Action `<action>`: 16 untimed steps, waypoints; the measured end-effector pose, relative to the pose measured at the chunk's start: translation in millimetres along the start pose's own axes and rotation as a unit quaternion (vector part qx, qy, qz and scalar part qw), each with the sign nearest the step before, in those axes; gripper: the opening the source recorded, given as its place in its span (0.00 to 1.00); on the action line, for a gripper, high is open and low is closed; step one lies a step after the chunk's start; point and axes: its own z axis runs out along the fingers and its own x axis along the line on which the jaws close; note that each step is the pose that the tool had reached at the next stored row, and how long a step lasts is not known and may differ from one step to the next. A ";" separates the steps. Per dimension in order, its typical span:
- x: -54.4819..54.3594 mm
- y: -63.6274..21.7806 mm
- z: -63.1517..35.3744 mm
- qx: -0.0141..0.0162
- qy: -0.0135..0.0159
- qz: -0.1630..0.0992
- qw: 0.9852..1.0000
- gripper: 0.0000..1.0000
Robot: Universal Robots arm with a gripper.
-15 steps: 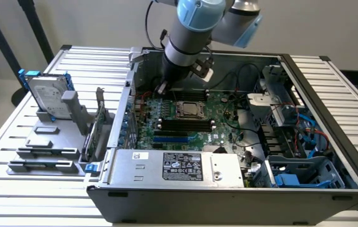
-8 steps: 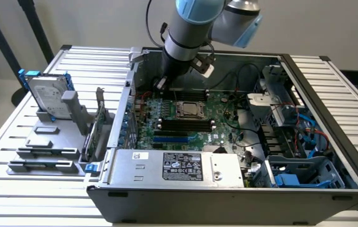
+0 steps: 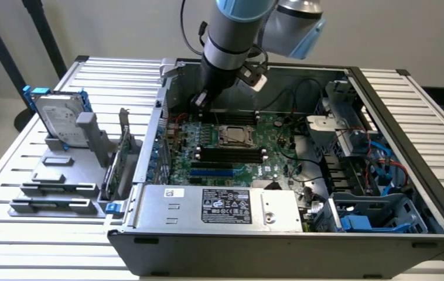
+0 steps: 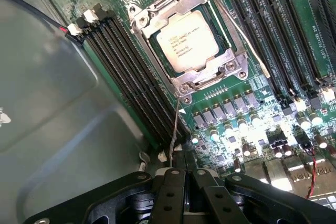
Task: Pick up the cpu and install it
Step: 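Install the first cpu locking lever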
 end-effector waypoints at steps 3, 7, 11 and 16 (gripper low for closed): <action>0.7 -1.1 -3.4 -0.003 0.003 0.002 1.000 0.11; 1.6 -2.5 -7.8 -0.007 0.005 0.002 1.000 0.11; 2.5 -2.4 -10.0 -0.012 0.008 0.000 1.000 0.11; 3.6 -0.2 -10.7 -0.021 0.016 -0.002 1.000 0.11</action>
